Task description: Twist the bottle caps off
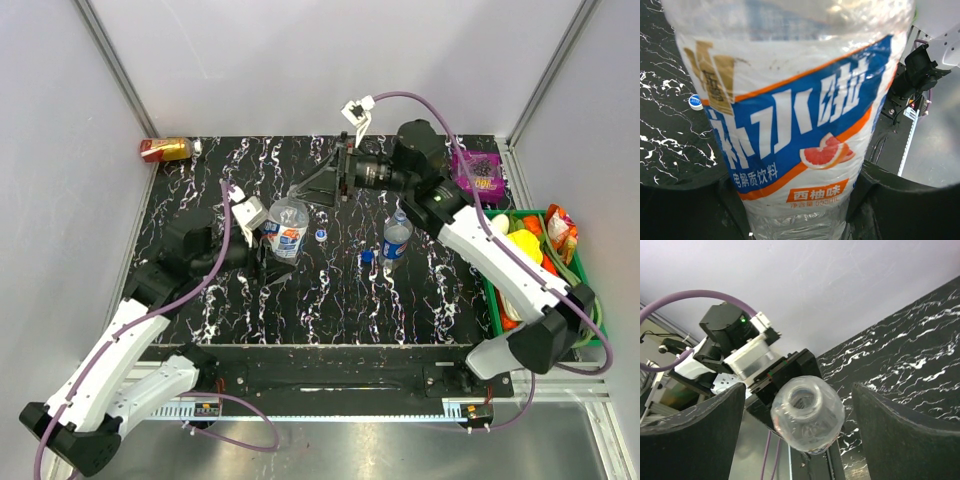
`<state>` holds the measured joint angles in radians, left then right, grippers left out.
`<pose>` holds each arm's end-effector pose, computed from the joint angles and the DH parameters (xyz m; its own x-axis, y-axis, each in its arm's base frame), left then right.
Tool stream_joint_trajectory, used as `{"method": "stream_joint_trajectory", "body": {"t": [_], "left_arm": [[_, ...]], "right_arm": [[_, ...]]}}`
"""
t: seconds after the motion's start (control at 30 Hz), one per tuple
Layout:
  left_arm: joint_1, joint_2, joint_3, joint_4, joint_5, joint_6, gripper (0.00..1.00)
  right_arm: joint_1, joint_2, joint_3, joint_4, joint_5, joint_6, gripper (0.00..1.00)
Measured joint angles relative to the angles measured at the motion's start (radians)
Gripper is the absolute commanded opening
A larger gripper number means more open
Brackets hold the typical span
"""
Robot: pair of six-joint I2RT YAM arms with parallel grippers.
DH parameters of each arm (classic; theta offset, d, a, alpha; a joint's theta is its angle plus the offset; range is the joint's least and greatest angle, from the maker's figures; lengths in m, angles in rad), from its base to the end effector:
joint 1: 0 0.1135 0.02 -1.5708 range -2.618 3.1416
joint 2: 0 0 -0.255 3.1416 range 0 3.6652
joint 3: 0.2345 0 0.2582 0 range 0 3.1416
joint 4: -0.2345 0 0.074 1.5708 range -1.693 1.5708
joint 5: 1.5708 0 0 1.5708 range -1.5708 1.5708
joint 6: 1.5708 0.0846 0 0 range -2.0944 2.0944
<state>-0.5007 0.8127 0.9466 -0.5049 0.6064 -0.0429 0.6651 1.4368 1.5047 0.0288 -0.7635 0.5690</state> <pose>0.1692 -0.1476 0.3396 -0.3546 0.1539 -0.9222 0.8460 0.4729 -0.2464 0.2526 0.2725 0.4562 -0.4680 0.1276 -0.8745 -0.8727 0.0890 0.4800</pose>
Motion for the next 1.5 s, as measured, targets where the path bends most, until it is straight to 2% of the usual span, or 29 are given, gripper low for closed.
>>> {"method": "stream_joint_trajectory", "body": {"t": [0.1, 0.13, 0.2, 0.37, 0.47, 0.53, 0.8, 1.07, 1.1, 1.17, 1.2, 1.23, 1.27, 1.5], "left_arm": [[0.0, -0.006, 0.0, 0.002, 0.011, 0.0, 0.01], [0.0, -0.006, 0.0, 0.002, 0.013, 0.0, 0.01], [0.0, -0.007, 0.0, 0.002, 0.016, 0.0, 0.01], [0.001, -0.004, 0.0, -0.022, 0.013, -0.01, 0.02], [0.001, -0.011, 0.0, -0.018, 0.01, -0.016, 0.03], [0.001, -0.014, 0.0, -0.024, 0.007, -0.028, 0.07], [-0.003, -0.031, 0.0, -0.037, -0.033, -0.014, 0.12], [-0.008, -0.042, 0.0, -0.041, -0.054, -0.006, 0.26], [-0.009, -0.044, 0.0, -0.041, -0.057, -0.005, 0.31], [-0.01, -0.052, 0.0, -0.043, -0.064, -0.003, 0.57], [-0.01, -0.056, 0.0, -0.044, -0.066, -0.002, 0.8], [-0.01, -0.06, -0.001, -0.044, -0.069, -0.002, 0.93], [-0.01, -0.066, -0.001, -0.045, -0.076, -0.004, 0.99], [-0.003, -0.113, -0.001, 0.0, -0.147, -0.01, 0.99]], "right_arm": [[0.001, 0.046, 0.011, 0.0, -0.01, 0.024, 0.81], [0.002, 0.058, 0.012, -0.002, -0.01, 0.029, 0.75], [0.004, 0.075, 0.013, -0.005, -0.01, 0.035, 0.57], [0.023, 0.083, 0.027, -0.007, -0.024, 0.048, 0.2], [0.024, 0.083, 0.031, -0.004, -0.024, 0.024, 0.02], [0.024, 0.083, 0.031, -0.003, -0.024, -0.006, 0.0], [0.031, 0.081, 0.034, -0.021, -0.019, -0.019, 0.0], [0.035, 0.076, 0.034, -0.024, -0.014, -0.027, 0.0], [0.035, 0.075, 0.034, -0.024, -0.014, -0.029, 0.0], [0.035, 0.074, 0.034, -0.024, -0.014, -0.032, 0.0], [0.037, 0.073, 0.034, -0.024, -0.014, -0.033, 0.0], [0.037, 0.072, 0.034, -0.024, -0.014, -0.034, 0.0], [0.038, 0.071, 0.034, -0.027, -0.014, -0.036, 0.0], [0.038, 0.069, 0.034, -0.094, -0.005, -0.069, 0.0]]}}
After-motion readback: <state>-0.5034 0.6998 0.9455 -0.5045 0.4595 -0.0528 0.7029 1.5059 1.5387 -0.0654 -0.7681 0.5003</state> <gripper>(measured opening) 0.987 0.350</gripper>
